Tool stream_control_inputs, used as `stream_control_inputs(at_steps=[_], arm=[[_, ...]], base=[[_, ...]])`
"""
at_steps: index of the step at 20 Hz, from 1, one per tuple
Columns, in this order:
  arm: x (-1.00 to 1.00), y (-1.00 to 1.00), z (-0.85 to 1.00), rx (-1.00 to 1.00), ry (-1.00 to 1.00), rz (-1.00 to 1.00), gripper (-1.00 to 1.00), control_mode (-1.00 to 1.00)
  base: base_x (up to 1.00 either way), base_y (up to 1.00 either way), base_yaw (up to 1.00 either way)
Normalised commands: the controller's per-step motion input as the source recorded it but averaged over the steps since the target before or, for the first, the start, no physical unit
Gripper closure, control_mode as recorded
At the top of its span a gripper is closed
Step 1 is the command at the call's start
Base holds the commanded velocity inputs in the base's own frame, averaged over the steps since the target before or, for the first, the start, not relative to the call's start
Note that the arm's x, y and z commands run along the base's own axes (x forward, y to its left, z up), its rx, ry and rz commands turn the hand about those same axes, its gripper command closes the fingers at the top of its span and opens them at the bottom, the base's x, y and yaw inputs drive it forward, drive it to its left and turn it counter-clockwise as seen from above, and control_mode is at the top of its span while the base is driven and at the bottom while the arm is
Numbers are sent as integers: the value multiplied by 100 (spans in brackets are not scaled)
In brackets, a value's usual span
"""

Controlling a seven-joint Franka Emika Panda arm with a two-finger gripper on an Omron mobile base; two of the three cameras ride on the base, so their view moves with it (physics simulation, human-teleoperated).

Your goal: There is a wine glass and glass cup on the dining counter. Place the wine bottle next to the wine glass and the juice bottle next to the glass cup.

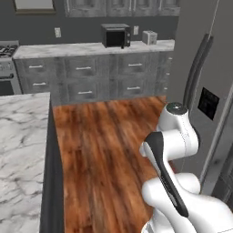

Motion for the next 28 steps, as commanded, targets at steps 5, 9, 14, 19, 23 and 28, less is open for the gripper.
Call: stream_control_inputs(at_steps=[5, 9, 14, 19, 23, 28], arm=[[0, 0, 0, 0, 0, 0, -100, 100], [0, 0, 0, 0, 0, 0, -100, 100], [0, 0, 0, 0, 0, 0, -100, 100], [0, 0, 0, 0, 0, 0, -100, 100], [0, 0, 0, 0, 0, 0, -100, 100], [0, 0, 0, 0, 0, 0, -100, 100]], base=[[89, 0, 9], [85, 0, 4], [82, 0, 2], [81, 0, 1], [80, 0, 1], [80, 0, 1]])
